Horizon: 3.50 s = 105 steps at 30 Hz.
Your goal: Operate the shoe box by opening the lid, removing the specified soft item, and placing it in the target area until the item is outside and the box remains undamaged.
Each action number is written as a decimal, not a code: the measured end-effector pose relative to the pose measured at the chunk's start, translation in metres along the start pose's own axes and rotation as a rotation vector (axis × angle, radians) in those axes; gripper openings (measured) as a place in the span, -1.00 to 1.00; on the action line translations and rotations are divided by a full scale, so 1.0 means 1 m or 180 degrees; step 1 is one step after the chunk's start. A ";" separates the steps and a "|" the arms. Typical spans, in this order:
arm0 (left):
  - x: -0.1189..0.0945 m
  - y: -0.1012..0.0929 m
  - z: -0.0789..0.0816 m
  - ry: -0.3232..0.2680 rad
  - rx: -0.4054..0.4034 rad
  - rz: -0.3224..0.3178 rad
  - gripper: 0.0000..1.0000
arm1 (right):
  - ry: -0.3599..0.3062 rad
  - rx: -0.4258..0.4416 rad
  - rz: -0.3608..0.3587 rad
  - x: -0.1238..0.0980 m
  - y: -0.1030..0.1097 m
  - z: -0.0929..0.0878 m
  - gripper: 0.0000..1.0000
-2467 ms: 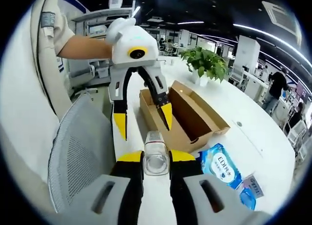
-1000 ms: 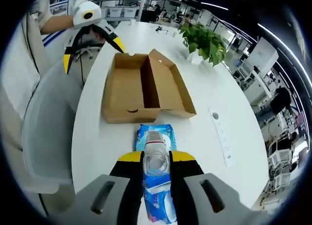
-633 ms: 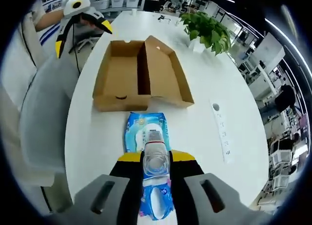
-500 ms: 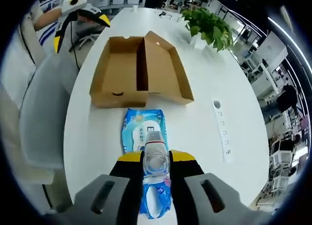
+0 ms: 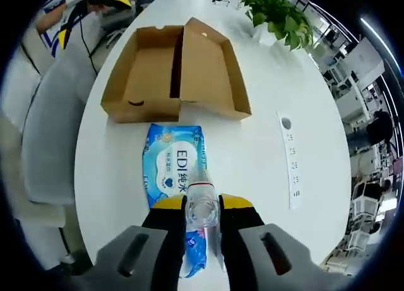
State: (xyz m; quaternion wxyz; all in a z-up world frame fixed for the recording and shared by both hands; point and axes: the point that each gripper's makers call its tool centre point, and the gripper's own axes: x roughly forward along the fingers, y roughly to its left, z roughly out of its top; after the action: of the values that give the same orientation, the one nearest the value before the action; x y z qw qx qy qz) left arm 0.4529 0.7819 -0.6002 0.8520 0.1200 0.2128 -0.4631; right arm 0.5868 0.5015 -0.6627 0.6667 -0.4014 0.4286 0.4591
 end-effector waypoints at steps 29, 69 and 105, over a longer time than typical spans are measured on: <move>-0.012 0.020 -0.022 0.0094 -0.0231 0.0336 0.98 | 0.0393 -0.0097 0.0129 0.049 -0.034 0.003 -0.65; -0.021 0.048 -0.047 0.0250 -0.0480 0.0652 0.84 | 0.0171 0.0157 -0.0016 0.048 -0.053 0.026 -0.40; -0.038 0.132 -0.128 0.0734 -0.1344 0.1439 -0.33 | -0.0517 0.1731 -0.0244 0.066 -0.051 0.091 -0.47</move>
State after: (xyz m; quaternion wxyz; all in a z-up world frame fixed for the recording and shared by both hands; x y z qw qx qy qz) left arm 0.5133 0.9331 -0.6941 0.9096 0.0365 0.3671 -0.1912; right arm 0.6679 0.5903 -0.6889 0.7989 -0.1856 0.4656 0.3324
